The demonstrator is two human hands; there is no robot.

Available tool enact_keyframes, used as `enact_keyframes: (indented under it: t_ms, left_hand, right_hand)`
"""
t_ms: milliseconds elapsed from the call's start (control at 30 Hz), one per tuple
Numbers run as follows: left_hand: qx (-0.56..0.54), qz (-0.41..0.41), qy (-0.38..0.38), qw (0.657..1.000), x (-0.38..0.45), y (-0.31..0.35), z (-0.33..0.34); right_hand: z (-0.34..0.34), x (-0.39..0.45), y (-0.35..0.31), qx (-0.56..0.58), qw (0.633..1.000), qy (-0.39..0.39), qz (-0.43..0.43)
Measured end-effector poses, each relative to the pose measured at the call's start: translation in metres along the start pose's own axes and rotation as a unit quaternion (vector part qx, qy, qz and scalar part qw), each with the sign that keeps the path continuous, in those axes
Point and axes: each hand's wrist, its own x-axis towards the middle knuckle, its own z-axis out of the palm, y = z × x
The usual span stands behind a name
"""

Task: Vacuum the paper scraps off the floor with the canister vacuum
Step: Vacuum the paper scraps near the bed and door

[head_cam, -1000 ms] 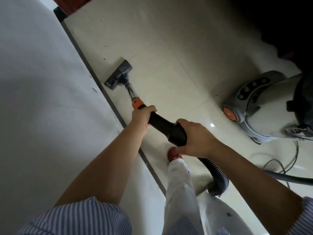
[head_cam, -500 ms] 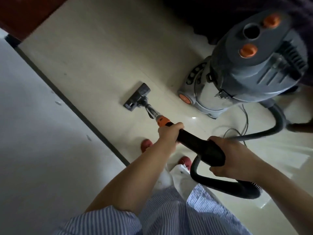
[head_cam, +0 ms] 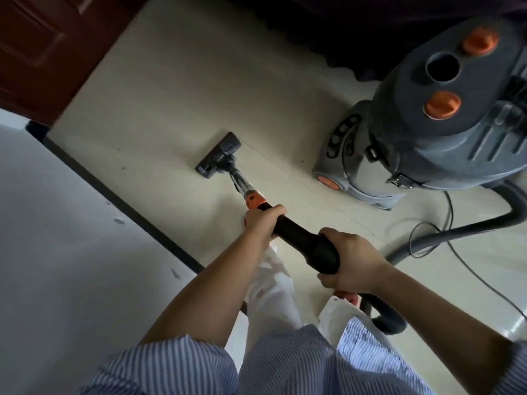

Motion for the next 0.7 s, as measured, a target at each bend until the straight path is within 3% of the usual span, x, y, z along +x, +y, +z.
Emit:
enact_keyframes:
  t_ms: [300,467,700]
  left_hand:
    - [0.044,0.025,0.044,0.998,0.120,0.175,-0.113]
    - [0.023,0.039,0.016,0.999,0.154,0.238,-0.139]
    - [-0.010,0.052,-0.011,0.999,0.137,0.250,-0.129]
  right_hand:
    - [-0.015,0.196,-0.134,0.032,0.999,-0.002,-0.014]
    - [-0.042,0.264,-0.173,0.059,0.998,-0.009,0.022]
    - [-0.076,0.251,-0.176,0.034,0.999,-0.003,0.026]
